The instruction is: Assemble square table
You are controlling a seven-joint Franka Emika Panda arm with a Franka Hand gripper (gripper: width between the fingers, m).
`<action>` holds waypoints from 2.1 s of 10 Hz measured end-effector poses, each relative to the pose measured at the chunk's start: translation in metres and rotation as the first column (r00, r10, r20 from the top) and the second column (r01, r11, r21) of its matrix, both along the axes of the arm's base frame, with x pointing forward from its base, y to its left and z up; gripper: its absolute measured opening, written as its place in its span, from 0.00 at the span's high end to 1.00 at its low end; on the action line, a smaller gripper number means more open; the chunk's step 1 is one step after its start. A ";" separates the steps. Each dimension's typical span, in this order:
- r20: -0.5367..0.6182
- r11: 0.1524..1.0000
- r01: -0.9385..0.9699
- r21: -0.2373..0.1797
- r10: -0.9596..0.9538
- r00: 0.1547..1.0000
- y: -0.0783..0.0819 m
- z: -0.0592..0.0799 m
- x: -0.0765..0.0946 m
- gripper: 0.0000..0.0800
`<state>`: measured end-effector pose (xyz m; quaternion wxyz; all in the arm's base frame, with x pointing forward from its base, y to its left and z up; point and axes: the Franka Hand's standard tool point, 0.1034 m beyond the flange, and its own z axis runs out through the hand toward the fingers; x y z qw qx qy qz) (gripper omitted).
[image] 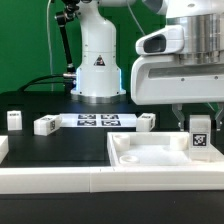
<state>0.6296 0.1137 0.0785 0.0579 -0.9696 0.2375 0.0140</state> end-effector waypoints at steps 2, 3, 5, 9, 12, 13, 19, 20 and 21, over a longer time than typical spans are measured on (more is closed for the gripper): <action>-0.036 0.968 0.251 -0.011 -0.251 0.967 0.003 -0.002 -0.002 0.64; -0.049 0.936 0.350 -0.018 -0.351 0.935 0.005 -0.002 -0.003 0.64; -0.064 0.865 0.501 -0.028 -0.502 0.863 0.007 -0.002 -0.003 0.64; -0.089 0.738 0.674 -0.030 -0.674 0.734 0.007 -0.002 -0.002 0.64; -0.092 0.715 0.698 -0.031 -0.698 0.710 0.007 -0.002 -0.002 0.64; -0.092 0.720 0.694 -0.031 -0.693 0.715 0.008 -0.002 -0.002 0.50; -0.029 0.957 0.291 0.002 -0.291 0.956 0.010 -0.004 -0.002 0.19; -0.021 0.974 0.227 0.004 -0.227 0.974 0.010 -0.004 -0.002 0.19; -0.012 0.988 0.155 0.004 -0.155 0.988 0.010 -0.004 -0.002 0.19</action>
Offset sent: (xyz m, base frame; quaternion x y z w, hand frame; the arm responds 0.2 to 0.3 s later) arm -0.0054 0.0104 -0.0073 -0.0532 -0.0009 0.2763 0.9596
